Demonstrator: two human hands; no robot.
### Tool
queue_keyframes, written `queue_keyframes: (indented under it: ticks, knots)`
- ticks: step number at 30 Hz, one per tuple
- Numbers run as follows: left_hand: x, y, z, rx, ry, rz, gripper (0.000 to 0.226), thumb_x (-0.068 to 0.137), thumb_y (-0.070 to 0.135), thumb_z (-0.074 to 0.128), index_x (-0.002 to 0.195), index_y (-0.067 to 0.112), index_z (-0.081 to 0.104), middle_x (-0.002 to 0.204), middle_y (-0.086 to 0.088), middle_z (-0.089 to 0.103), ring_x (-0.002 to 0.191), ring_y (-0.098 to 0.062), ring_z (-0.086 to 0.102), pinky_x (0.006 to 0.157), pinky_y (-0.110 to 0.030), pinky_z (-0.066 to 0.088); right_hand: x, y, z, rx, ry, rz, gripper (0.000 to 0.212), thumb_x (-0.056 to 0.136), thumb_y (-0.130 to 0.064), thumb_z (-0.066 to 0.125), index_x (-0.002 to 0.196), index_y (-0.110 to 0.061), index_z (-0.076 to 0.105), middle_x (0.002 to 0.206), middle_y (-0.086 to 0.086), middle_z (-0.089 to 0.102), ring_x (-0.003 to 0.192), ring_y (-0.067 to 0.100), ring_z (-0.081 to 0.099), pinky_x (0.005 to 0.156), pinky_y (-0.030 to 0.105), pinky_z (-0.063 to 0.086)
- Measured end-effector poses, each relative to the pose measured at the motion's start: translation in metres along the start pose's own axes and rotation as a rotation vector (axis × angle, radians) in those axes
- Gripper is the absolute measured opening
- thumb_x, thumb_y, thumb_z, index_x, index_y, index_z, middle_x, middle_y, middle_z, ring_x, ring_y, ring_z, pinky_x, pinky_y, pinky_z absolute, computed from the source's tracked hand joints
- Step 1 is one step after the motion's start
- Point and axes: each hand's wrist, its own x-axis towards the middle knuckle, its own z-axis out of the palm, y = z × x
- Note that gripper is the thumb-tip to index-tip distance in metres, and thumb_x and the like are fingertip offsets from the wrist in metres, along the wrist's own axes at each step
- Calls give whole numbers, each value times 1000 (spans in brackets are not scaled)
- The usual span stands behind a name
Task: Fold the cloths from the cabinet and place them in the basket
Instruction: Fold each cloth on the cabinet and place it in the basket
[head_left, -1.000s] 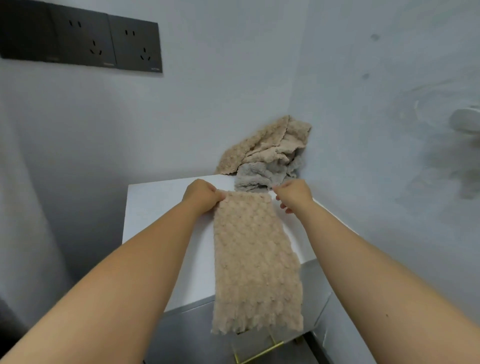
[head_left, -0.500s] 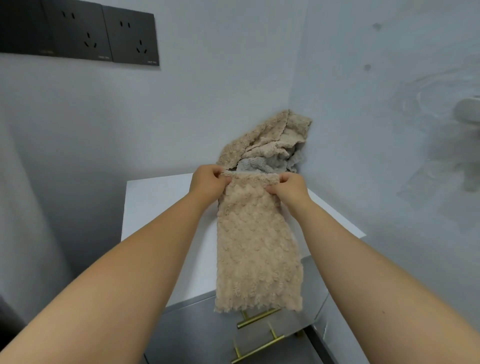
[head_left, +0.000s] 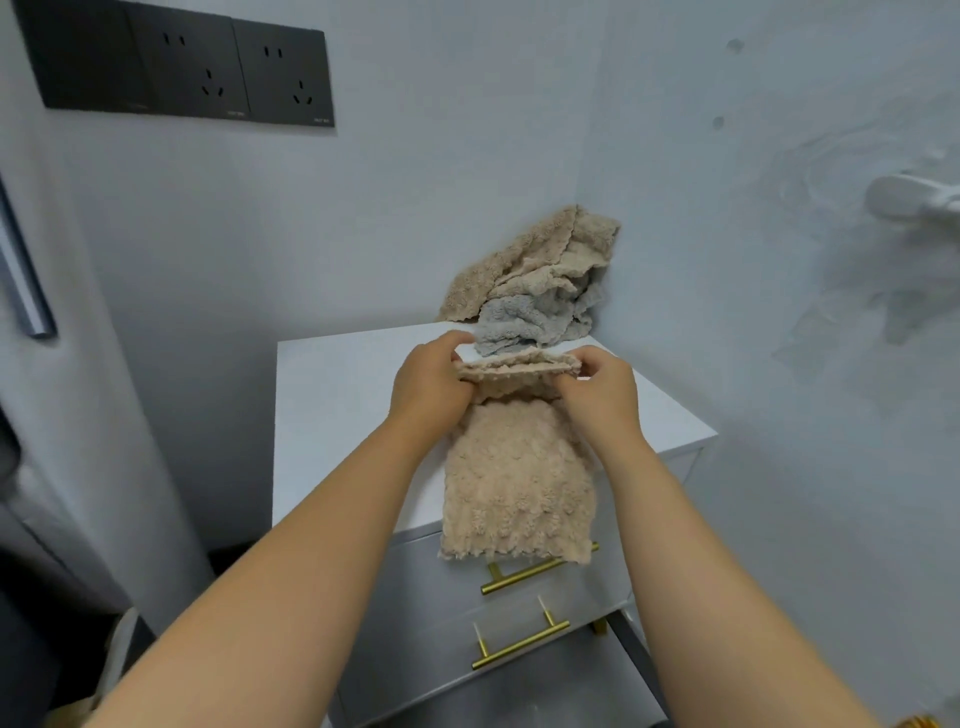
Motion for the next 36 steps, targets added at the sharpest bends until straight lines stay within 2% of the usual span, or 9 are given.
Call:
queue_keyframes:
  ticks: [5, 9, 13, 18, 23, 26, 31, 33, 36]
  knots:
    - [-1, -3, -1, 47, 81, 63, 20, 80, 7, 61, 92, 22, 68, 89, 5, 67, 85, -16, 56, 67, -27, 38, -3, 4, -5, -125, -36, -76, 12, 80, -6, 65, 71, -14, 65, 65, -8, 59, 65, 10, 50, 54, 21, 35]
    - [3, 1, -14, 146, -69, 189, 16, 82, 11, 64, 93, 22, 66, 82, 6, 62, 81, -16, 53, 62, -27, 35, -2, 8, -14, -207, -72, -108, 11, 81, -4, 61, 74, -9, 67, 73, -1, 65, 75, 18, 57, 62, 28, 42]
    - [-1, 6, -21, 297, -159, 328, 14, 87, 25, 65, 98, 18, 69, 94, 2, 66, 90, -18, 54, 78, -34, 44, -2, 0, -27, -265, -156, -103, 18, 85, -7, 62, 76, -22, 68, 77, -12, 64, 82, 13, 57, 65, 24, 40]
    - [-5, 3, -21, 487, -305, 436, 26, 84, 27, 68, 110, 21, 67, 105, 6, 63, 100, -12, 51, 79, -27, 41, -8, -4, -34, -418, -323, -62, 24, 81, -1, 59, 92, -16, 74, 107, -2, 66, 104, 14, 55, 81, 23, 38]
    - [-3, 4, -25, 457, -415, 330, 22, 82, 21, 71, 104, 18, 68, 99, 6, 63, 91, -12, 52, 78, -27, 43, -1, -8, -35, -358, -343, -79, 15, 78, -3, 68, 80, -16, 75, 82, -6, 68, 68, 10, 54, 66, 26, 45]
    - [1, 4, -23, 357, -266, 234, 10, 85, 22, 64, 88, 13, 68, 86, 0, 65, 86, -22, 58, 70, -32, 43, 8, -5, -26, -302, -196, -60, 6, 78, -9, 70, 74, -5, 72, 63, 1, 60, 53, 7, 41, 53, 25, 33]
    - [16, -1, -10, 378, -27, 46, 36, 86, 37, 65, 60, 17, 49, 71, 1, 43, 71, -23, 47, 50, -28, 25, 21, -5, -8, -87, -27, 76, 5, 74, -6, 68, 69, -6, 70, 58, 5, 53, 53, 16, 41, 58, 28, 34]
    - [23, -1, -6, 313, 29, 41, 30, 87, 33, 64, 63, 20, 53, 79, 0, 45, 78, -25, 51, 54, -27, 28, 25, -4, -3, -57, -34, 79, 12, 77, -3, 63, 68, -8, 70, 53, 3, 55, 50, 16, 45, 57, 31, 40]
    - [27, -4, 0, 196, 136, 42, 11, 90, 23, 60, 94, 18, 69, 104, -3, 56, 96, -24, 54, 72, -25, 33, 26, 0, 2, 43, -76, 105, 17, 82, -1, 56, 73, -7, 69, 57, 6, 64, 51, 18, 53, 58, 42, 52]
